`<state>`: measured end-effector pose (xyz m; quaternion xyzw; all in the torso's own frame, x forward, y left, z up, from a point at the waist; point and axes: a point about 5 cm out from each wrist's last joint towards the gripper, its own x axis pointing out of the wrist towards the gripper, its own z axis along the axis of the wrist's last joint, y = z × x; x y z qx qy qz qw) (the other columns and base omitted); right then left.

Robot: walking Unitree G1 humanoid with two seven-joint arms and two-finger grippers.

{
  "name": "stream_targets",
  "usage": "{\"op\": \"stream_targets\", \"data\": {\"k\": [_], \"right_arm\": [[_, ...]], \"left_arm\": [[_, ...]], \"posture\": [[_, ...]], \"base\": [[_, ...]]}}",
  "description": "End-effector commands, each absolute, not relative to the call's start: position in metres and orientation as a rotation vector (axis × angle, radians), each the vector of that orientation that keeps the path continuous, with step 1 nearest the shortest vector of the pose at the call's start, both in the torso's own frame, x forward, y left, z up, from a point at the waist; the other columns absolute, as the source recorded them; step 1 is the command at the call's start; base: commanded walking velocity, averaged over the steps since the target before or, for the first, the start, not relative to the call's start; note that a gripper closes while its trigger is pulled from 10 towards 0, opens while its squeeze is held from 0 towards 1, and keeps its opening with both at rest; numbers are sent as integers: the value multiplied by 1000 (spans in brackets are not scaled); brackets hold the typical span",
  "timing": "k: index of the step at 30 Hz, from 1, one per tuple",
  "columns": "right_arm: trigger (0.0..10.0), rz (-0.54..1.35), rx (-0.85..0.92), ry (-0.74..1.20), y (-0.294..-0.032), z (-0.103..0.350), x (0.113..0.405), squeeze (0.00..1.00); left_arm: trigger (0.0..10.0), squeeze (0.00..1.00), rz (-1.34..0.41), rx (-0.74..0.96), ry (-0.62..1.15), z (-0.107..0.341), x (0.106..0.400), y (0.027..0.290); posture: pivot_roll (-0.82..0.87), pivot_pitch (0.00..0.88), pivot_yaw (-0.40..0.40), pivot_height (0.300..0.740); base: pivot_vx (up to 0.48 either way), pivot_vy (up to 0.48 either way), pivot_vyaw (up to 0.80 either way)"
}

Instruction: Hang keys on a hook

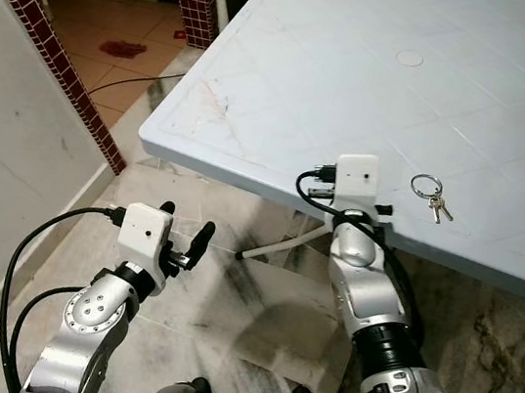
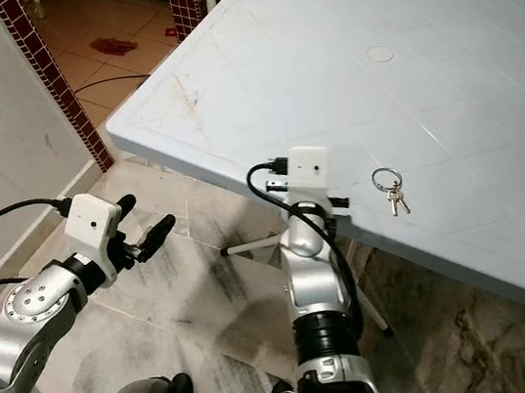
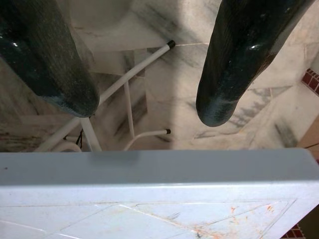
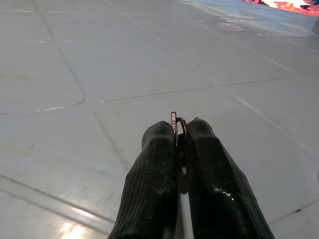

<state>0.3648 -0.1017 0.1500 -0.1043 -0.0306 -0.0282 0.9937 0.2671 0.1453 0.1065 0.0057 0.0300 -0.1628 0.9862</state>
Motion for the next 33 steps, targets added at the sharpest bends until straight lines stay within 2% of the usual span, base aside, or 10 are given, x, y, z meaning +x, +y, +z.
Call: {"op": "stream_targets", "data": {"k": [1,11,18,22,27,33], "right_arm": [[0,-81,-221,-59,-104,147,363,0],[0,-188,-375,-407,-114,198,358,0],[0,-188,-440,-519,-110,214,354,0],[0,-174,-489,-588,-105,219,347,0],[0,-122,-657,-772,-90,229,332,0],[0,-60,-747,-813,-81,227,329,0]], "left_arm": [[10000,0,-315,27,77,103,267,150],[10000,0,-306,26,61,106,271,150],[10000,0,-276,29,26,111,275,151],[10000,0,-260,31,11,114,278,152],[10000,0,-236,24,0,114,279,151],[10000,0,-232,18,1,111,279,148]], "posture": [[26,202,130,740],[23,191,129,740],[18,190,128,740],[12,192,122,740],[1,195,113,740],[-8,194,105,740]], "base": [[0,0,0],[0,0,0],[0,0,0],[0,0,0],[0,0,0],[0,0,0]]}}
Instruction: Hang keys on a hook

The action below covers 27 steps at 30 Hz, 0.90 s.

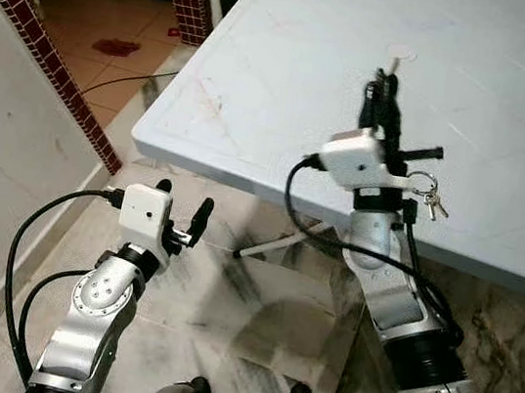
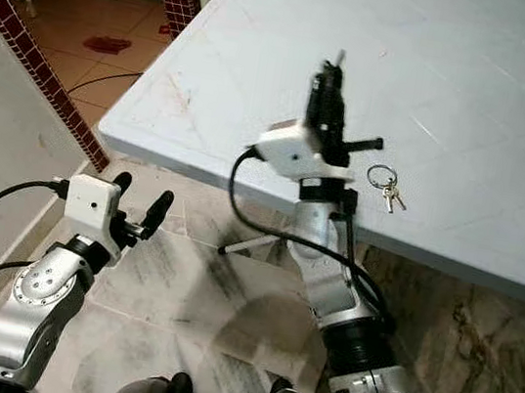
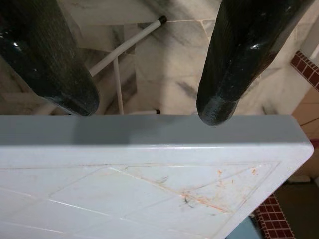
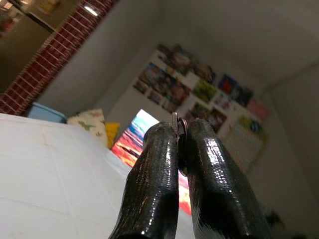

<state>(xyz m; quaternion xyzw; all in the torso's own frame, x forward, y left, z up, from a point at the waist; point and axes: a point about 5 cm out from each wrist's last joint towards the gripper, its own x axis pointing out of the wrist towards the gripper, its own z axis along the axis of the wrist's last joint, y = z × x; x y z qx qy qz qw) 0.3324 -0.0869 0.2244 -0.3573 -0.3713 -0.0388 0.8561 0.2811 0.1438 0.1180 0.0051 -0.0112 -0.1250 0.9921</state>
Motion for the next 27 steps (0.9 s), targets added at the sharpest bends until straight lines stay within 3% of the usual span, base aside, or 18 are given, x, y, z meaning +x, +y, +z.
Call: {"op": "stream_targets", "data": {"k": [1,6,9,10,11,13,14,15,16,17,18,20,23,27], "right_arm": [[0,-57,-752,-812,-81,227,330,0],[0,-37,-743,-801,-81,226,330,0],[431,16,-575,-716,-81,224,334,0],[1843,52,-432,-633,-81,222,338,0],[1843,52,-432,-633,-81,222,338,0],[4078,103,-275,-561,-81,221,342,0],[4745,124,-235,-548,-81,221,342,0],[7216,128,-202,-540,-82,222,343,0],[8784,147,-159,-524,-82,223,343,0],[8784,147,-159,-524,-82,223,343,0],[10000,183,-79,-497,-82,224,344,0],[10000,213,-11,-474,-81,224,345,0],[10000,341,333,-378,-85,225,347,0],[10000,460,480,-369,-89,227,344,0]], "left_arm": [[10000,0,-232,18,1,111,280,147],[10000,0,-223,19,-4,111,281,147],[10000,0,-222,17,-6,111,282,147],[10000,0,-223,16,-7,110,283,146],[10000,0,-223,16,-7,110,283,146],[10000,0,-224,15,-7,110,283,146],[10000,0,-225,15,-8,110,283,146],[10000,0,-225,14,-8,110,284,146],[10000,0,-226,14,-8,110,284,145],[10000,0,-226,14,-8,110,284,145],[10000,0,-228,14,-9,110,285,145],[10000,0,-228,15,-10,110,285,145],[10000,0,-232,15,-13,110,286,145],[10000,0,-239,15,-13,110,286,144]], "posture": [[-10,193,103,740],[-13,191,99,740],[-17,189,99,740],[-19,189,100,740],[-19,189,100,740],[-22,187,102,740],[-22,187,102,740],[-25,185,103,740],[-25,184,104,740],[-25,184,104,740],[-27,183,105,740],[-28,183,106,740],[-31,182,110,740],[-35,183,114,740]], "base": [[0,0,0],[0,0,0],[0,0,0],[0,0,0],[0,0,0],[0,0,0],[0,0,0],[0,0,0],[0,0,0],[0,0,0],[0,0,0],[0,0,0],[0,0,0],[0,0,0]]}}
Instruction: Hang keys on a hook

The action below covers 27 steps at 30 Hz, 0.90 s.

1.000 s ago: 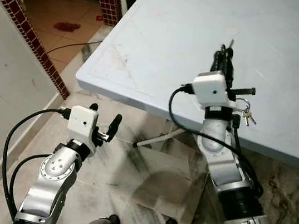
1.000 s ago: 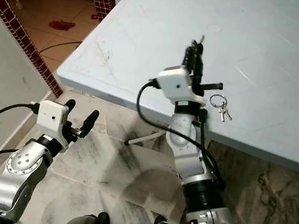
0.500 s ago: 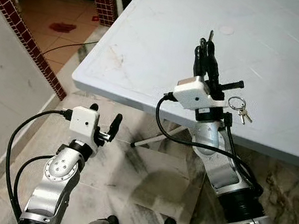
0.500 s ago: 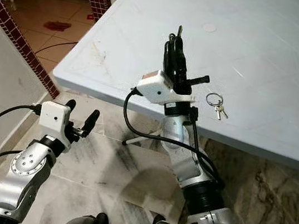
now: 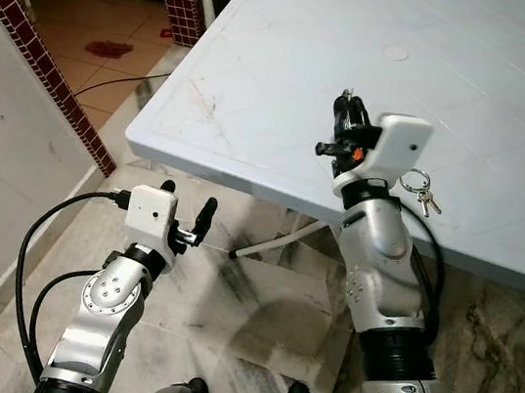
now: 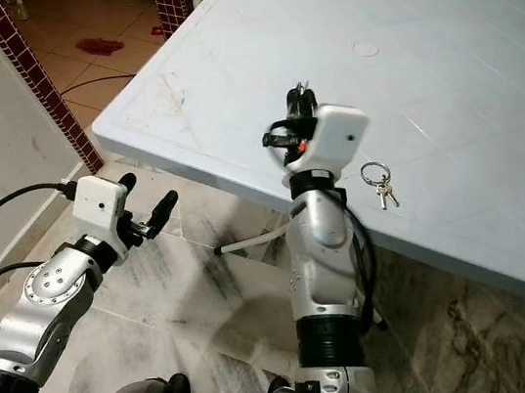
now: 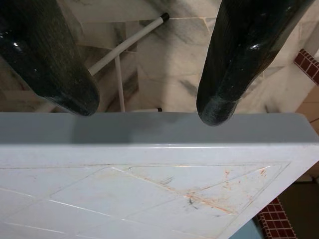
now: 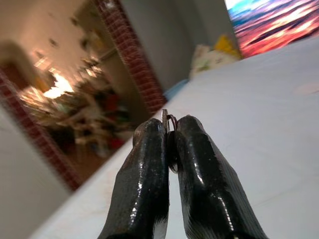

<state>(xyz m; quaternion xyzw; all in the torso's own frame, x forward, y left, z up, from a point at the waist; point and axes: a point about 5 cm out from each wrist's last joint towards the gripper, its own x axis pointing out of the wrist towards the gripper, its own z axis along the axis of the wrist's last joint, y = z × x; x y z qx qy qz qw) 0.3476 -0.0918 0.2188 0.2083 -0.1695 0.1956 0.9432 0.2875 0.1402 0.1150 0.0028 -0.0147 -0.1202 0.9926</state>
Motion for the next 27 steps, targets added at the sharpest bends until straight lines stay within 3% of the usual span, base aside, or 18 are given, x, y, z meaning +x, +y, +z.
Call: {"op": "stream_targets", "data": {"k": [1,8,20,27], "right_arm": [[10000,487,515,-364,-91,228,343,0],[10000,669,616,-329,-91,225,332,0],[10000,970,617,-259,-83,211,302,0],[10000,968,591,-248,-85,207,301,0]], "left_arm": [[10000,0,-240,15,-13,110,286,144],[10000,0,-244,16,-14,110,286,144],[10000,0,-244,14,-10,109,284,143],[10000,0,-248,16,-9,109,285,143]], "posture": [[-35,183,114,740],[-35,185,116,740],[-34,189,112,740],[-36,186,117,740]], "base": [[0,0,0],[0,0,0],[0,0,0],[0,0,0]]}}
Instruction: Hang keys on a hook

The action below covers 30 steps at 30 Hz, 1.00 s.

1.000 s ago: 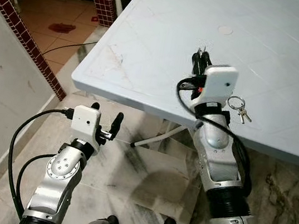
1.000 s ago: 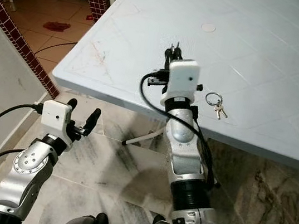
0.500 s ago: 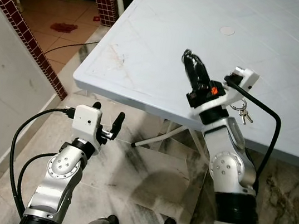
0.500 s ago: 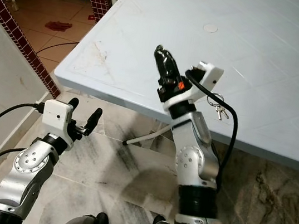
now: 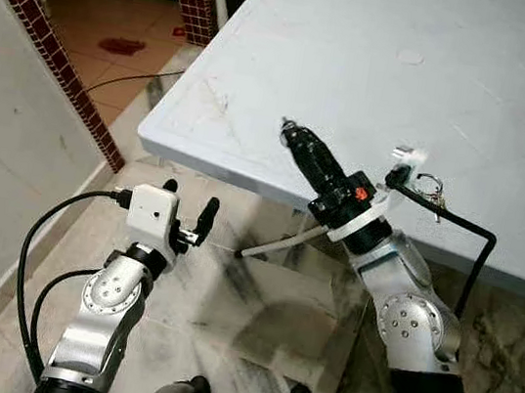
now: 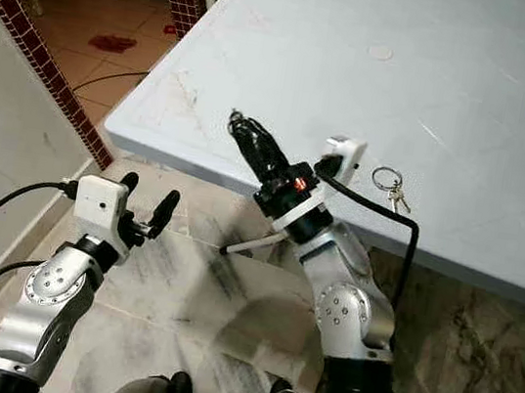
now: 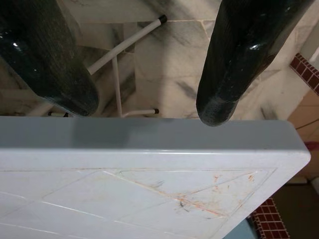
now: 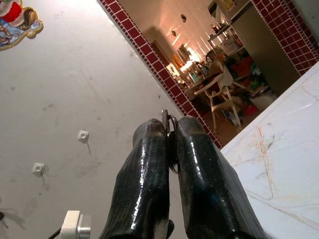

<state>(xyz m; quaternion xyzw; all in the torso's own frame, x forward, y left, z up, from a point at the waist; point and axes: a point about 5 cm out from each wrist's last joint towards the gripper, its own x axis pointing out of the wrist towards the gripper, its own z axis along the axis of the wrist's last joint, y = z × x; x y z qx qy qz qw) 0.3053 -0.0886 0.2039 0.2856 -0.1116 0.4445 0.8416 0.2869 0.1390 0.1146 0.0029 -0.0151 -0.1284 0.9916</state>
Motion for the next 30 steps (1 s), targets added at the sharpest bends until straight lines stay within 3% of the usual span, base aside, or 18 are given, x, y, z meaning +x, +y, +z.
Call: {"op": "stream_targets", "data": {"k": [1,5,7,10,19,20,21,30], "right_arm": [[10000,958,568,-249,-86,207,301,0],[10000,818,474,-250,-94,203,310,0],[10000,537,247,-226,-110,192,330,0],[10000,371,105,-198,-123,183,338,0],[10000,180,-116,-140,-130,168,346,0],[10000,171,-126,-130,-128,165,347,86],[10000,153,-139,-113,-127,162,348,1000],[10000,122,-182,-35,-119,151,350,1000]], "left_arm": [[10000,0,-249,17,-10,109,285,143],[10000,0,-253,19,-10,110,286,143],[10000,0,-255,21,-9,109,286,144],[10000,0,-256,23,-7,109,285,144],[10000,0,-262,28,-5,109,284,145],[10000,0,-264,29,-5,109,284,145],[10000,0,-266,29,-4,109,284,145],[10000,0,-273,28,0,108,284,144]], "posture": [[-37,185,118,740],[-34,183,121,740],[-33,181,120,740],[-30,180,122,740],[-25,179,127,740],[-25,178,127,740],[-25,178,129,740],[-26,181,130,740]], "base": [[0,0,0],[0,0,0],[0,0,0],[0,0,0],[0,0,0],[0,0,0],[0,0,0],[0,0,0]]}}
